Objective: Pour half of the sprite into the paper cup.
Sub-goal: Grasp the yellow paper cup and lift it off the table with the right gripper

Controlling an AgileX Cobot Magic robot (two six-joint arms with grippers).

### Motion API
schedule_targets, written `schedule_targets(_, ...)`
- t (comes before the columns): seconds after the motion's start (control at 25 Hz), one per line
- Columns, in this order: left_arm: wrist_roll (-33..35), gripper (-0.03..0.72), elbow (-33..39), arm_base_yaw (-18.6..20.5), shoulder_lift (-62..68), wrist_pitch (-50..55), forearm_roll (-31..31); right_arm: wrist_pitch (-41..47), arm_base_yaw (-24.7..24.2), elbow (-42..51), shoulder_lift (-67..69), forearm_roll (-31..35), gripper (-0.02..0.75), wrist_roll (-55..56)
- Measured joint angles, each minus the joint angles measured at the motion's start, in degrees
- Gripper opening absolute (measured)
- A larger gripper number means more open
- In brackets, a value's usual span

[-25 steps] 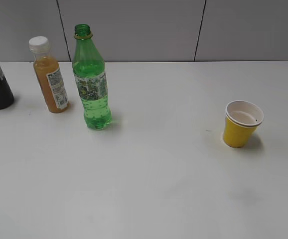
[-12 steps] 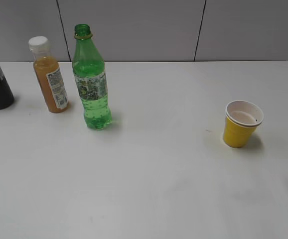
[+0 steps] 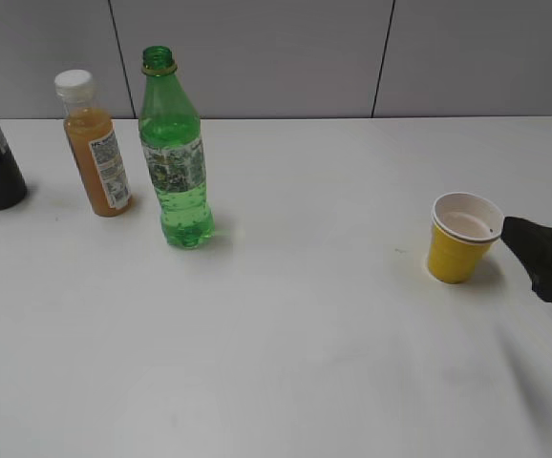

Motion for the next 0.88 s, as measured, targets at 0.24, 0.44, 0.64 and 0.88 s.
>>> schedule_targets(0.24,0.0,0.588,0.0,0.0,0.0,0.0,0.0,-11.7,0.0,2.5,8.7,-2.7,0.592,0.5)
schedule_targets(0.44,0.0,0.588,0.0,0.0,0.0,0.0,0.0,-18.2,0.0,2.9,14.8,-3.1,0.592,-1.3)
schedule_targets(0.64,0.0,0.588,0.0,0.0,0.0,0.0,0.0,-21.0,0.0,2.9,18.6,-2.3,0.592,-4.3)
schedule_targets(0.88,0.0,0.588,0.0,0.0,0.0,0.0,0.0,-25.5,0.0,3.0,23.4,-0.2,0.660,-5.7)
